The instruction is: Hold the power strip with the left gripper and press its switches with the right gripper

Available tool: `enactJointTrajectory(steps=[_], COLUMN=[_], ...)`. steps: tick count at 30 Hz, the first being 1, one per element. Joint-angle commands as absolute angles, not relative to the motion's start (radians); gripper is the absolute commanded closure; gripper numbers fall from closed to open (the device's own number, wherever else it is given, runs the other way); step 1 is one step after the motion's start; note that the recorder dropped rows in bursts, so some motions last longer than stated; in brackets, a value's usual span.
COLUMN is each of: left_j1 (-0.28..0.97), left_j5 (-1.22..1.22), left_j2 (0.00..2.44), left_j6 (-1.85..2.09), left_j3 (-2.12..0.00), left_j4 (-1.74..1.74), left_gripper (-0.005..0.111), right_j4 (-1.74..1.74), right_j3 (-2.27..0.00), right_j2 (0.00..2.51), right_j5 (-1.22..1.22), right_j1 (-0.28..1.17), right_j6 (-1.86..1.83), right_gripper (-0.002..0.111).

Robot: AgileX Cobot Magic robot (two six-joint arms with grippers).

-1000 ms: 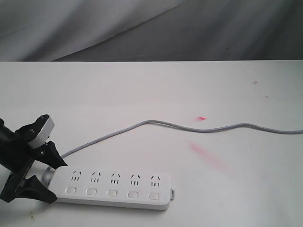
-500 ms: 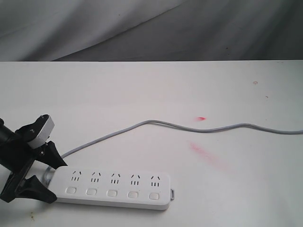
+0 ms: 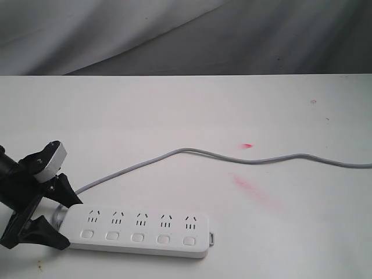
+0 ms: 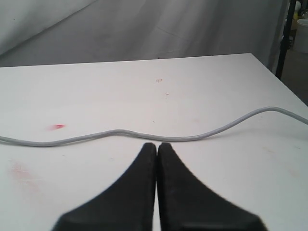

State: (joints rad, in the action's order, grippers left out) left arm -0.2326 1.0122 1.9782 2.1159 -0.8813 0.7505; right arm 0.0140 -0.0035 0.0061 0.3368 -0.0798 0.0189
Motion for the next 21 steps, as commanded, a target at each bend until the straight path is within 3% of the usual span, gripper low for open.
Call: enactJointTrajectory(steps=[1, 21], left_j1=[-0.228, -0.228], left_j5=[0.943, 0.943], left_j2=[1.995, 1.995], left_j6=[2.094, 2.094], left_j3=[-0.864, -0.864], left_j4=[0.669, 0.669], left_gripper=[0.043, 0.043], right_j4=[0.007, 0.007], right_j3=[0.000, 0.000], right_j2=[0.000, 0.000], right_j5=[0.333, 0.333], right_j1=[-0.083, -0.083], right_j6=[0.008, 0.008], right_gripper=[0.108, 0.108])
